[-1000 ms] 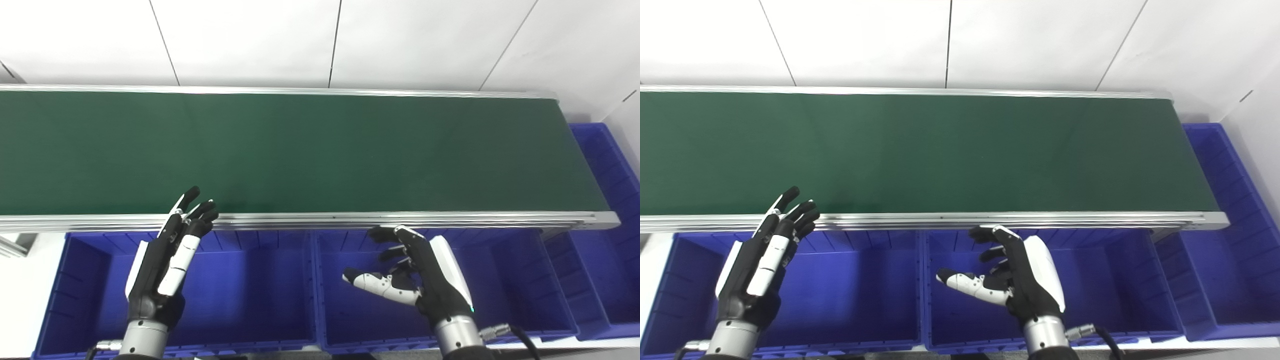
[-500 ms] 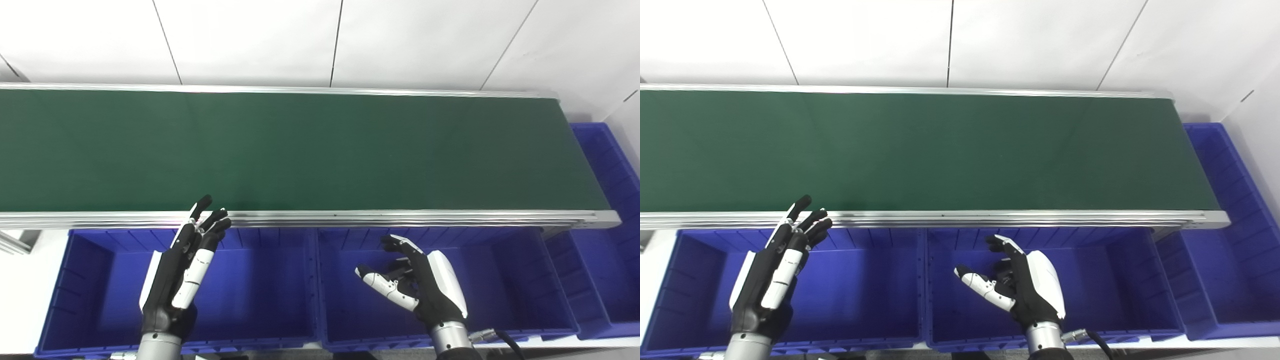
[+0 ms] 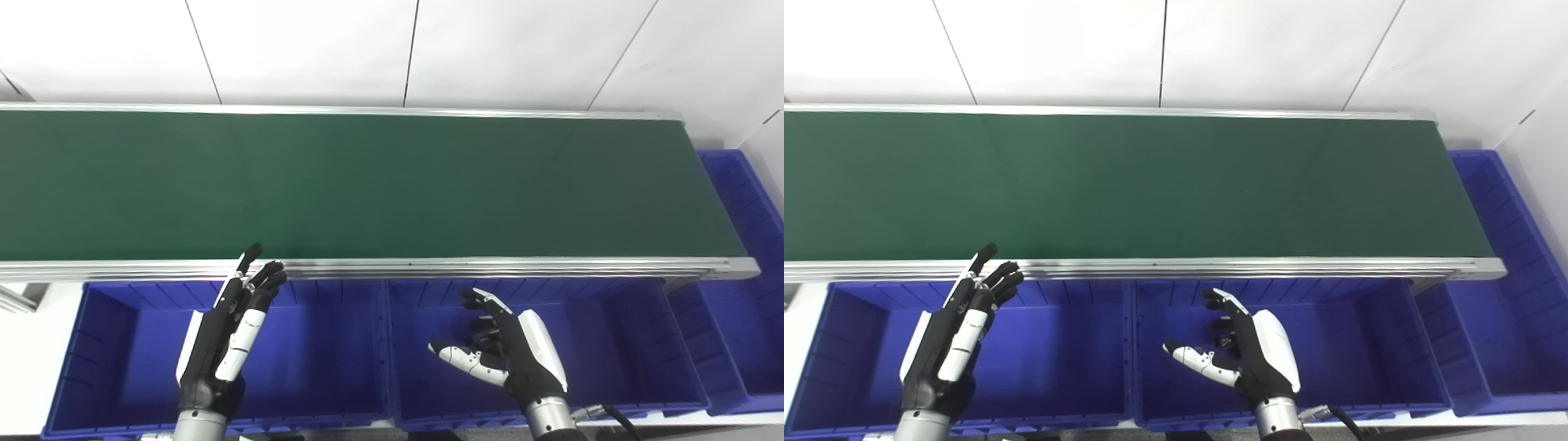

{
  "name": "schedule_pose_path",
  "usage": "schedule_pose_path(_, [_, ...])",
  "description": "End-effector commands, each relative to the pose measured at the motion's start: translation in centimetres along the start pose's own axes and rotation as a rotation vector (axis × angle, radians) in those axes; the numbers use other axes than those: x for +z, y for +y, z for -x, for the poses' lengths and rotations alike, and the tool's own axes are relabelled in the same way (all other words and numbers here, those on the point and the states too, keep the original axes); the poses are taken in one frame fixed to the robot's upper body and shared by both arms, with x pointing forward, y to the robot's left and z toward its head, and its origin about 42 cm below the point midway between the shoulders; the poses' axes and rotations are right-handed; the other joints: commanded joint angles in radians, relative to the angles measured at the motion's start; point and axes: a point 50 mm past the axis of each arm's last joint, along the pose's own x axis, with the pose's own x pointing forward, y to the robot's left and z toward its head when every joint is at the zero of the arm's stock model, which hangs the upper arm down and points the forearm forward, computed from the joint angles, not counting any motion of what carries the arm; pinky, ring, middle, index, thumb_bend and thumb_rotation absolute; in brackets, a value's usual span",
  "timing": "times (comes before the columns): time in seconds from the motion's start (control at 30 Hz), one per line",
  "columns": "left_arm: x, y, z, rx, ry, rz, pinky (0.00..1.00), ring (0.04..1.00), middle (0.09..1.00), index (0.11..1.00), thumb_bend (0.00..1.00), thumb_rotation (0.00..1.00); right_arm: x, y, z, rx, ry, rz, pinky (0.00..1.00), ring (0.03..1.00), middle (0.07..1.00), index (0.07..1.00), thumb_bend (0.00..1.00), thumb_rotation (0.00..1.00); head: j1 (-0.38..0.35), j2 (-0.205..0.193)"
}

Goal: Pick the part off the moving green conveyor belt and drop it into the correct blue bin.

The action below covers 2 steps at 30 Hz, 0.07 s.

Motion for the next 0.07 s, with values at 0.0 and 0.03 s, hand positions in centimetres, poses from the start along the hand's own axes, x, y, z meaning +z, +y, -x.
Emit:
schedule_pose_path(0.0, [0.60,-0.32,0.04,-0.006,-0.067,-0.003,0.87,0.833,0.834,0.932,0.57,0.75,0.47,-0.16,0.16,-0.014,-0.091,-0.015,0.59,0.710,0.808,0.831,0.64,0.57,0.001,-0.004])
schedule_pose_path(0.03, [0.55,-0.29,0.03,-0.007,-0.073,-0.003,0.87,0.836,0.835,0.933,0.57,0.75,0.36,-0.12,0.15,-0.008,-0.113,-0.013,0.59,0.714,0.808,0.831,0.66,0.63,0.002,-0.009])
